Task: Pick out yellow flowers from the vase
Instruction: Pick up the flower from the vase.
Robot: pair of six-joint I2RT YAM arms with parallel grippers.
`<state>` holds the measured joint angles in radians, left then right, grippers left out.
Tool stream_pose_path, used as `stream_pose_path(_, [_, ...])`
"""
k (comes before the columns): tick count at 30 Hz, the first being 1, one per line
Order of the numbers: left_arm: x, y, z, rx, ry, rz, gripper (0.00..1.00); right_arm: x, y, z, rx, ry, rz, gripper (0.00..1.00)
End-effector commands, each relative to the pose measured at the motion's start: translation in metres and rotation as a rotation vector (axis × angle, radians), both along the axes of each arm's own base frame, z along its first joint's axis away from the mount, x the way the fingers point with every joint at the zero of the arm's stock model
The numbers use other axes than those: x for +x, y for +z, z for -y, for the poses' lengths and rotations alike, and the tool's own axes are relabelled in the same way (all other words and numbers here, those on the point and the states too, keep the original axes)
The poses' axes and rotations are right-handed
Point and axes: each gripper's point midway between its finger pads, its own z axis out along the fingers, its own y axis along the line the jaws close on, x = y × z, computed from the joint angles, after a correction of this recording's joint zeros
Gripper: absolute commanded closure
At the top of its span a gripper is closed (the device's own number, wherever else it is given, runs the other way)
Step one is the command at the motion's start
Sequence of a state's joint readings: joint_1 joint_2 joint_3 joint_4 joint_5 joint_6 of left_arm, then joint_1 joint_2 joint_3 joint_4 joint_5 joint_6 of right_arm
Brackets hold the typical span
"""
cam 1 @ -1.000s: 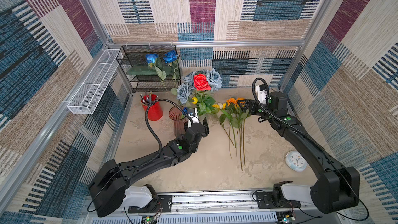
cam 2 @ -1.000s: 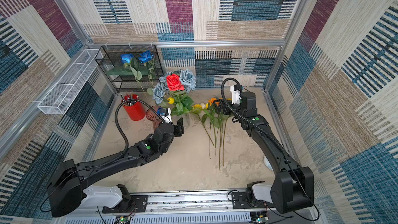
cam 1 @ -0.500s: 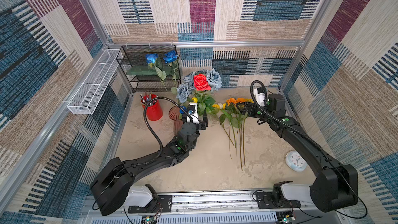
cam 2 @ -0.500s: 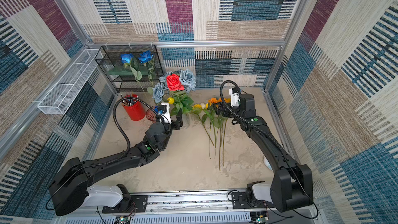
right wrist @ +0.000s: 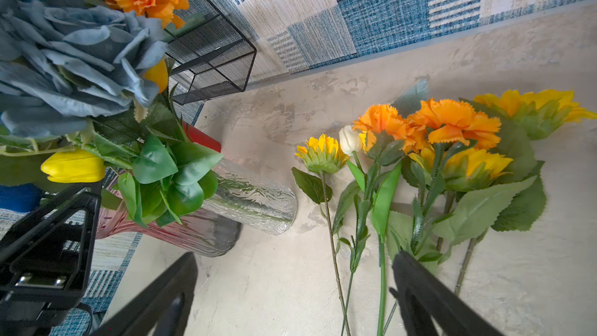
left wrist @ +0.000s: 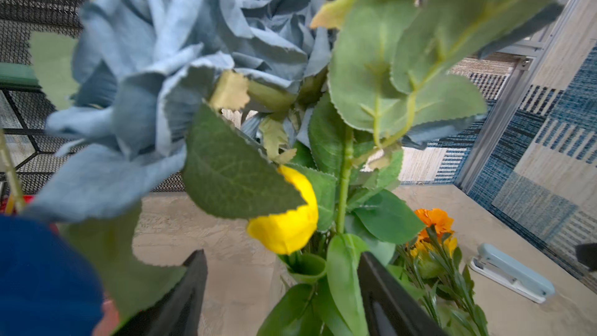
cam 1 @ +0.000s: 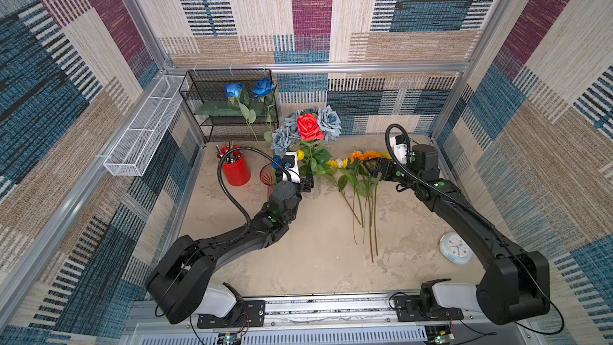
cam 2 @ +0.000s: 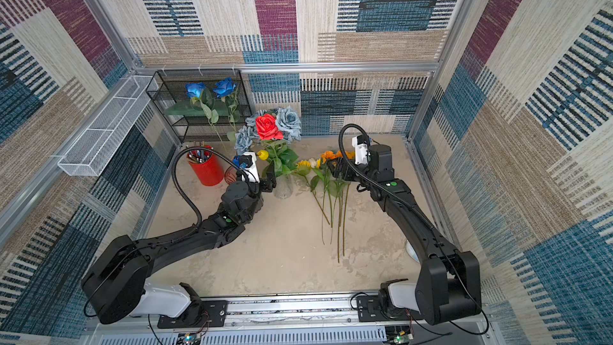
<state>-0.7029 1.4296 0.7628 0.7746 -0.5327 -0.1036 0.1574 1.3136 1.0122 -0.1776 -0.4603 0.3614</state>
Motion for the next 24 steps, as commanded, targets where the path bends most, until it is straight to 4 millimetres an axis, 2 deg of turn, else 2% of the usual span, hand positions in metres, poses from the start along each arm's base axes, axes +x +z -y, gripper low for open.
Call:
stream_pose_path(1, [0.006,0.014,0.008,-0.049,-0.036,0.037,0.28,0.001,0.004,-0.003,0.013,0.013,0.017,0.04])
stream_pose_path(8, [0.02,0.019,0.011,-0.076,-0.029,0.043,0.3,0.001,0.004,-0.002,0.026,0.019,0.01,0.04])
stream_pose_path(13, [0.032,0.008,-0.001,-0.12,-0.003,0.019,0.3,0.001,0.005,-0.001,0.029,0.017,0.008,0.04])
stream_pose_path(18, [0.036,0.008,-0.004,-0.142,-0.005,0.01,0.32,0.001,0.005,-0.001,0.033,0.02,0.003,0.04])
stream_pose_path(24, [0.038,0.01,-0.002,-0.158,-0.039,0.0,0.44,0.002,0.002,0.0,0.03,0.014,-0.01,0.04])
